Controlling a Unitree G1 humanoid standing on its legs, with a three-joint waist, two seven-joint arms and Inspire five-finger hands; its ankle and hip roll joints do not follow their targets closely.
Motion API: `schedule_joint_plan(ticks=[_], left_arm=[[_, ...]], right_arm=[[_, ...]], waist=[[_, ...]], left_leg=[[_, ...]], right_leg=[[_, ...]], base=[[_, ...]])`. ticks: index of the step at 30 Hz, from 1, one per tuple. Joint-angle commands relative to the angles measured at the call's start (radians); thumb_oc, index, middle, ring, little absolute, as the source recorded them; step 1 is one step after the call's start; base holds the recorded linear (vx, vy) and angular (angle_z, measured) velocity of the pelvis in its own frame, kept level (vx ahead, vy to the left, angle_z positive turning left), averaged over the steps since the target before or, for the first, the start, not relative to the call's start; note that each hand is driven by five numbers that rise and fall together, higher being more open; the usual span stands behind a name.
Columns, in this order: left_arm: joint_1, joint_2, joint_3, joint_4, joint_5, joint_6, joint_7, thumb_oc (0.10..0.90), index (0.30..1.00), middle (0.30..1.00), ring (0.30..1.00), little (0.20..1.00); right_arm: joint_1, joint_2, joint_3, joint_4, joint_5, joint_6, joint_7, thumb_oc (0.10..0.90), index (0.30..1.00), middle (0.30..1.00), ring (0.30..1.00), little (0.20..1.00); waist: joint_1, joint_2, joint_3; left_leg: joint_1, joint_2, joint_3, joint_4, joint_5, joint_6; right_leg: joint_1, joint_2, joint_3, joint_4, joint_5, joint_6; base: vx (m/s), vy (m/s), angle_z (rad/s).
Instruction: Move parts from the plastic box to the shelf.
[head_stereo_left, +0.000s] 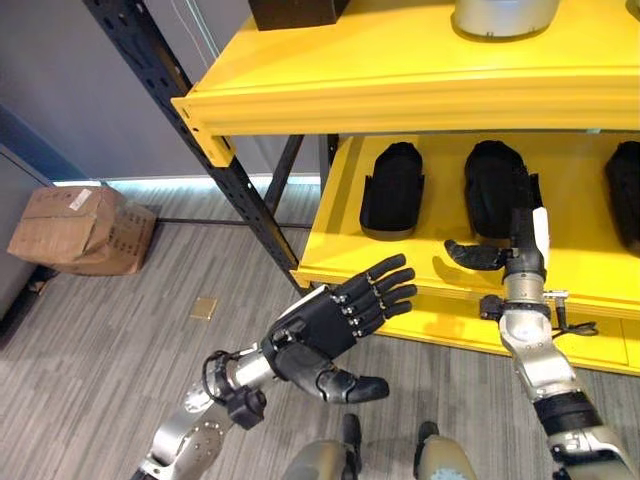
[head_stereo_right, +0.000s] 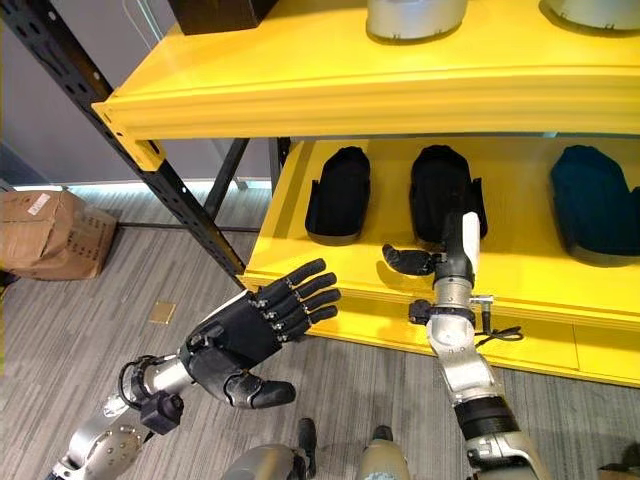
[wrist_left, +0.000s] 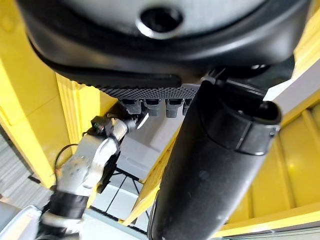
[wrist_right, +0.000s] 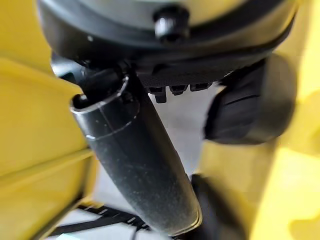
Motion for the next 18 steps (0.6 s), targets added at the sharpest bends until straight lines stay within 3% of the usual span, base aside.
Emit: schedule_joint_plan(ticks=[1, 7, 11, 18], left_arm=[[0.02, -0.052, 0.054, -0.103, -0.062, -0.117, -0.023, 0.9, 1.0, 1.0, 1.0, 1.0], [0.037, -0.069, 0.097, -0.088, -0.099, -0.104, 0.038, 0.9, 1.0, 1.0, 1.0, 1.0], [0.07, -0.106, 0.115, -0.046, -0.158, -0.031, 0.031, 0.9, 1.0, 1.0, 1.0, 1.0], [0.083, -0.099, 0.101, -0.02, -0.146, -0.119, 0.014, 0.9, 1.0, 1.0, 1.0, 1.0]], right_arm=[[-0.005, -0.011, 0.003, -0.218, -0.024, -0.193, 0.073, 0.9, 1.0, 1.0, 1.0, 1.0], [0.155, 0.027, 0.005, -0.348, 0.125, -0.18, 0.138, 0.9, 1.0, 1.0, 1.0, 1.0], [0.334, 0.053, -0.033, -0.38, 0.252, -0.203, 0.199, 0.9, 1.0, 1.0, 1.0, 1.0], [0.386, 0.033, -0.075, -0.39, 0.31, -0.23, 0.21, 0.9, 1.0, 1.0, 1.0, 1.0]], waist=[[-0.032, -0.055, -0.088], [-0.075, -0.097, -0.112], [-0.115, -0.13, -0.141], [-0.148, -0.154, -0.17]], left_leg=[[0.034, 0.144, -0.027, -0.073, 0.038, -0.075], [0.055, 0.154, 0.017, -0.105, 0.039, -0.078], [0.079, 0.158, 0.067, -0.165, 0.054, -0.08], [0.1, 0.156, 0.136, -0.185, 0.035, -0.078]], right_leg=[[0.065, -0.036, 0.069, -0.089, 0.021, 0.054], [0.082, -0.027, 0.092, -0.173, 0.07, 0.071], [0.096, -0.023, 0.104, -0.272, 0.128, 0.094], [0.107, -0.028, 0.122, -0.387, 0.192, 0.118]], base=[[-0.06, 0.018, -0.04], [-0.05, 0.007, -0.15], [-0.05, 0.018, -0.36], [-0.04, 0.025, -0.28]])
